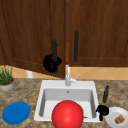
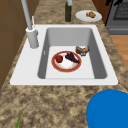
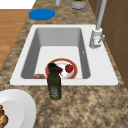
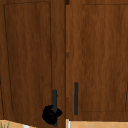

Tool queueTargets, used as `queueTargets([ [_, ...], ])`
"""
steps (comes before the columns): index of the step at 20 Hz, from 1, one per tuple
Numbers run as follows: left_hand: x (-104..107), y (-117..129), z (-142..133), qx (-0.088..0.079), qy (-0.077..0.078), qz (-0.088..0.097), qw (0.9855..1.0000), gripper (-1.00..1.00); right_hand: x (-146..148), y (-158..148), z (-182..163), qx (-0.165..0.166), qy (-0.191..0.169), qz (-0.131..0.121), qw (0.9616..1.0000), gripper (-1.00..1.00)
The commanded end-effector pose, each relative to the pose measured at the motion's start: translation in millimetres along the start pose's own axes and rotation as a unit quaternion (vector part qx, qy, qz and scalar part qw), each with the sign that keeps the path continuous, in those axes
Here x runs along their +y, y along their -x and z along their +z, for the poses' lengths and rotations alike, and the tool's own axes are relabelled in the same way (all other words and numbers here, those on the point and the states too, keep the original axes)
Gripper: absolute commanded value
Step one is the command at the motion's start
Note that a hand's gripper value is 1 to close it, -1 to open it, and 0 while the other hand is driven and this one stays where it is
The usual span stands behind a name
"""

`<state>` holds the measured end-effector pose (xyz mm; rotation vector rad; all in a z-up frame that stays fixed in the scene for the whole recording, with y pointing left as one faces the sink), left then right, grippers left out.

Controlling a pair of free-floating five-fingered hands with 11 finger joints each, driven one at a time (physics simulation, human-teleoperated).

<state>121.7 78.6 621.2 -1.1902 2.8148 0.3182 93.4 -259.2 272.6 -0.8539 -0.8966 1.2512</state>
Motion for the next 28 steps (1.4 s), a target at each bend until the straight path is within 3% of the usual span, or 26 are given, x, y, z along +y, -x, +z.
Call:
queueTargets([
  [1, 29.5, 5.1, 12.8, -0.015, 0.000, -0.003, 0.9999, 1.00, 0.0, 0.0, 0.0, 0.000, 0.000, 0.000, 1.0000, 0.00],
  [3, 43.9, -7.4, 17.0, 0.000, -0.002, 0.000, 1.0000, 1.00, 0.0, 0.0, 0.0, 0.000, 0.000, 0.000, 1.0000, 0.00],
  [7, 71.9, -17.4, 21.2, 0.010, -0.013, 0.005, 0.9999, 1.00, 0.0, 0.0, 0.0, 0.000, 0.000, 0.000, 1.0000, 0.00],
  [15, 129.0, -20.5, 34.0, 0.014, -0.036, 0.033, 0.9987, 1.00, 0.0, 0.0, 0.0, 0.000, 0.000, 0.000, 1.0000, 0.00],
  [18, 150.3, -15.6, 36.2, 0.027, -0.039, 0.054, 0.9974, 1.00, 0.0, 0.0, 0.0, 0.000, 0.000, 0.000, 1.0000, 0.00],
  [23, 185.4, -10.8, 43.3, 0.020, -0.047, 0.094, 0.9943, 1.00, 0.0, 0.0, 0.0, 0.000, 0.000, 0.000, 1.0000, 0.00],
  [28, 217.1, -2.4, 47.4, 0.008, -0.042, 0.128, 0.9908, 1.00, 0.0, 0.0, 0.0, 0.000, 0.000, 0.000, 1.0000, 0.00],
])
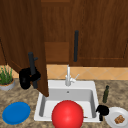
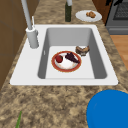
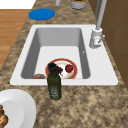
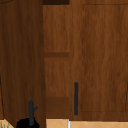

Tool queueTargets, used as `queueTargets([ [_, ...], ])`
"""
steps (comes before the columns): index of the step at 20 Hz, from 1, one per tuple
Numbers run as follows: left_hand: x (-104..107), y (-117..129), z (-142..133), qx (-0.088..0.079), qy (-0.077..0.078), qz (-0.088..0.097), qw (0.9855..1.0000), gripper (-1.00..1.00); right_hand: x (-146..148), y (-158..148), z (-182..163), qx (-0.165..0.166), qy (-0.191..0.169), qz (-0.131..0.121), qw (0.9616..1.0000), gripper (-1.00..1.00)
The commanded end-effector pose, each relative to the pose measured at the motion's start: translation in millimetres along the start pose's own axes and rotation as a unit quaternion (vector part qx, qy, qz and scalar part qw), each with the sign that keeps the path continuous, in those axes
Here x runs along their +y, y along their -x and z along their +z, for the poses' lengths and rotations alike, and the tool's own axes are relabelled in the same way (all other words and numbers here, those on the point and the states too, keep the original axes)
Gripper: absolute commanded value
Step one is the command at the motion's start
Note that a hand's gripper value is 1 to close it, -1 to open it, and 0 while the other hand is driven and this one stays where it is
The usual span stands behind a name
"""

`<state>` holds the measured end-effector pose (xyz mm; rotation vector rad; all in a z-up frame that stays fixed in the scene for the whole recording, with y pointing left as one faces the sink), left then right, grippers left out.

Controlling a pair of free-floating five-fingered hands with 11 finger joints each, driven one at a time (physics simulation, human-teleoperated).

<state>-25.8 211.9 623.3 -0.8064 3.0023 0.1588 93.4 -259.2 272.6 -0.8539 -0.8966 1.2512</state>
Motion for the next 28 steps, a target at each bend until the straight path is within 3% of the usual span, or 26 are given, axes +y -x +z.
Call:
queueTargets([
  [1, 30.2, 1.3, 16.0, -0.019, 0.010, -0.001, 0.9998, 1.00, 0.0, 0.0, 0.0, 0.000, 0.000, 0.000, 1.0000, 0.00],
  [8, 75.0, 2.3, 17.9, -0.024, 0.014, 0.042, 0.9987, 1.00, 0.0, 0.0, 0.0, 0.000, 0.000, 0.000, 1.0000, 0.00],
  [16, 123.8, 9.8, 22.1, -0.026, 0.018, 0.086, 0.9958, 1.00, 0.0, 0.0, 0.0, 0.000, 0.000, 0.000, 1.0000, 0.00],
  [21, 152.7, 20.8, 25.2, -0.017, 0.019, 0.121, 0.9923, 1.00, 0.0, 0.0, 0.0, 0.000, 0.000, 0.000, 1.0000, 0.00],
  [28, 194.4, 34.5, 32.3, -0.015, 0.013, 0.170, 0.9853, 1.00, 0.0, 0.0, 0.0, 0.000, 0.000, 0.000, 1.0000, 0.00],
])
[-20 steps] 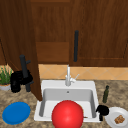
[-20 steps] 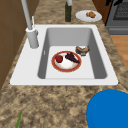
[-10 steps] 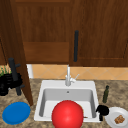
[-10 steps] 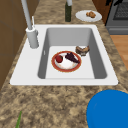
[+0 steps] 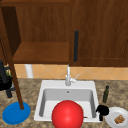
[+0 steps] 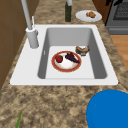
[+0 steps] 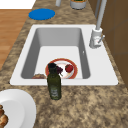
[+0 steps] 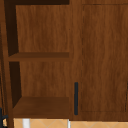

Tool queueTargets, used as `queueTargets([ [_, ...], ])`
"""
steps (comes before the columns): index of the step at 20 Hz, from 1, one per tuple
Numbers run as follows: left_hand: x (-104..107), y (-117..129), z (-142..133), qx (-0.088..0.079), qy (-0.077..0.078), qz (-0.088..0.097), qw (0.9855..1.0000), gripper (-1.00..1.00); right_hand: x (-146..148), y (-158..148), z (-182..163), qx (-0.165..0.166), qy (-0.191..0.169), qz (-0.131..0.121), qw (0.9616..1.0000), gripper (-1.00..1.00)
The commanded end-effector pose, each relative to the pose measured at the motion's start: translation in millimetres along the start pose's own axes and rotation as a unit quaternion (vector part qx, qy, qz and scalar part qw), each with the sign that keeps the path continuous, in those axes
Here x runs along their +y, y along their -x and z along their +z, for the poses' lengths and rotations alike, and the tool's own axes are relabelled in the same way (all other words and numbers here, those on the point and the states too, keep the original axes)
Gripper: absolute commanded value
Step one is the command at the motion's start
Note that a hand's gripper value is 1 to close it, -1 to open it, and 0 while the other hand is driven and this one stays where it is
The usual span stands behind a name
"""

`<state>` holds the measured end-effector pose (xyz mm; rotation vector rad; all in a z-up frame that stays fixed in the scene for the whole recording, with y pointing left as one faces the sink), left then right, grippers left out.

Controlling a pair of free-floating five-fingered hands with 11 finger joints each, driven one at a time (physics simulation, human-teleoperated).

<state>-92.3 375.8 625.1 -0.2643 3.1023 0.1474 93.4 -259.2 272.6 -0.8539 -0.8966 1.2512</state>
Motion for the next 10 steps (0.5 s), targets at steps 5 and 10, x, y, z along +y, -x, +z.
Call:
queueTargets([
  [5, 54.5, 4.4, 23.3, -0.007, 0.017, 0.027, 0.9995, 1.00, 0.0, 0.0, 0.0, 0.000, 0.000, 0.000, 1.0000, 0.00],
  [10, 86.0, 5.0, 35.1, -0.005, -0.004, 0.057, 0.9983, 1.00, 0.0, 0.0, 0.0, 0.000, 0.000, 0.000, 1.0000, 0.00],
])
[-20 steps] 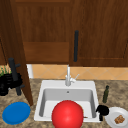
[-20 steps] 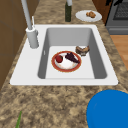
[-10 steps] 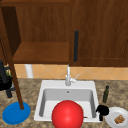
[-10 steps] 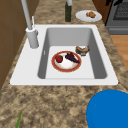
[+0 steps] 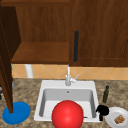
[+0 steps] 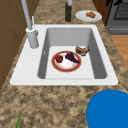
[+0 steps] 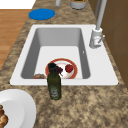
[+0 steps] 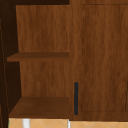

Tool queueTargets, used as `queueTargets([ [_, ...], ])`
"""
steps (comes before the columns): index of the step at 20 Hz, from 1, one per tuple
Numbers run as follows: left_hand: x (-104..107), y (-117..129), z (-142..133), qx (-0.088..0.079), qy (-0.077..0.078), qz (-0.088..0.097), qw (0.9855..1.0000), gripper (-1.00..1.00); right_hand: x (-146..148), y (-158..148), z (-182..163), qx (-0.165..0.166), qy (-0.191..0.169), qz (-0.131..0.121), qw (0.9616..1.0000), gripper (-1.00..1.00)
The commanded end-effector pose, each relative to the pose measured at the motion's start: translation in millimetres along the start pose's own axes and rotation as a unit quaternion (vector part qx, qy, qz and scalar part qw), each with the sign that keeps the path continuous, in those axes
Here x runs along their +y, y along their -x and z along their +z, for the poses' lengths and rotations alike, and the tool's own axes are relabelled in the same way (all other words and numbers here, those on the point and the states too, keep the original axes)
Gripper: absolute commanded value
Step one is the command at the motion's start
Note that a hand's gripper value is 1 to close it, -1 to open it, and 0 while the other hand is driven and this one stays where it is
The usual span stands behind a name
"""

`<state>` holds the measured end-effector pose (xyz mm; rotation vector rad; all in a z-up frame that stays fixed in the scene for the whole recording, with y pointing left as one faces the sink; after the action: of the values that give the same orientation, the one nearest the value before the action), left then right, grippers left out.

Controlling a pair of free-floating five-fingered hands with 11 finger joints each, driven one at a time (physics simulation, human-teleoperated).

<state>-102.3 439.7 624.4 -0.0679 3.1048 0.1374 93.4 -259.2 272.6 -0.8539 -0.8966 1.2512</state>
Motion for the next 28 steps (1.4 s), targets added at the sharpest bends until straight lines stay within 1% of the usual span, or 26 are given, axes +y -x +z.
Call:
queueTargets([
  [1, 28.4, 0.4, 30.2, 0.000, 0.000, 0.000, 1.0000, 1.00, 0.0, 0.0, 0.0, 0.000, 0.000, 0.000, 1.0000, 0.00],
  [4, 47.8, -0.8, 32.5, -0.005, -0.001, 0.015, 0.9999, 1.00, 0.0, 0.0, 0.0, 0.000, 0.000, 0.000, 1.0000, 0.00],
  [7, 67.4, 1.2, 32.7, -0.011, -0.003, 0.032, 0.9994, 1.00, 0.0, 0.0, 0.0, 0.000, 0.000, 0.000, 1.0000, 0.00],
  [10, 82.3, 5.3, 35.0, -0.016, -0.006, 0.059, 0.9981, 1.00, 0.0, 0.0, 0.0, 0.000, 0.000, 0.000, 1.0000, 0.00],
  [15, 111.0, 10.3, 39.9, -0.021, -0.009, 0.089, 0.9957, 1.00, 0.0, 0.0, 0.0, 0.000, 0.000, 0.000, 1.0000, 0.00],
  [18, 127.2, 19.4, 33.4, -0.019, -0.011, 0.108, 0.9939, 1.00, 0.0, 0.0, 0.0, 0.000, 0.000, 0.000, 1.0000, 0.00],
  [19, 126.6, 13.0, 24.9, -0.013, -0.012, 0.110, 0.9938, 1.00, 0.0, 0.0, 0.0, 0.000, 0.000, 0.000, 1.0000, 0.00],
  [20, 127.2, 8.5, 21.1, -0.017, -0.012, 0.114, 0.9933, 1.00, 0.0, 0.0, 0.0, 0.000, 0.000, 0.000, 1.0000, 0.00],
  [21, 125.4, 8.4, 17.7, -0.023, -0.011, 0.114, 0.9932, 1.00, 0.0, 0.0, 0.0, 0.000, 0.000, 0.000, 1.0000, 0.00],
  [22, 125.1, 7.2, 16.5, -0.024, -0.011, 0.112, 0.9933, -1.00, 0.0, 0.0, 0.0, 0.000, 0.000, 0.000, 1.0000, 0.00],
  [23, 131.5, 1.5, 12.8, -0.009, -0.024, 0.117, 0.9928, -1.00, 0.0, 0.0, 0.0, 0.000, 0.000, 0.000, 1.0000, 0.00],
  [24, 137.5, -4.7, 14.4, -0.012, -0.024, 0.117, 0.9928, -1.00, 0.0, 0.0, 0.0, 0.000, 0.000, 0.000, 1.0000, 0.00],
  [25, 149.5, -4.1, 22.9, -0.015, -0.031, 0.116, 0.9927, -1.00, 0.0, 0.0, 0.0, 0.000, 0.000, 0.000, 1.0000, 0.00],
  [26, 158.6, -2.6, 27.5, -0.018, -0.035, 0.122, 0.9917, -1.00, 0.0, 0.0, 0.0, 0.000, 0.000, 0.000, 1.0000, 0.00],
  [27, 164.6, -2.0, 31.8, -0.021, -0.033, 0.126, 0.9913, -1.00, 0.0, 0.0, 0.0, 0.000, 0.000, 0.000, 1.0000, 0.00],
  [28, 169.7, -1.5, 35.9, -0.023, -0.026, 0.127, 0.9913, -1.00, 0.0, 0.0, 0.0, 0.000, 0.000, 0.000, 1.0000, 0.00],
])
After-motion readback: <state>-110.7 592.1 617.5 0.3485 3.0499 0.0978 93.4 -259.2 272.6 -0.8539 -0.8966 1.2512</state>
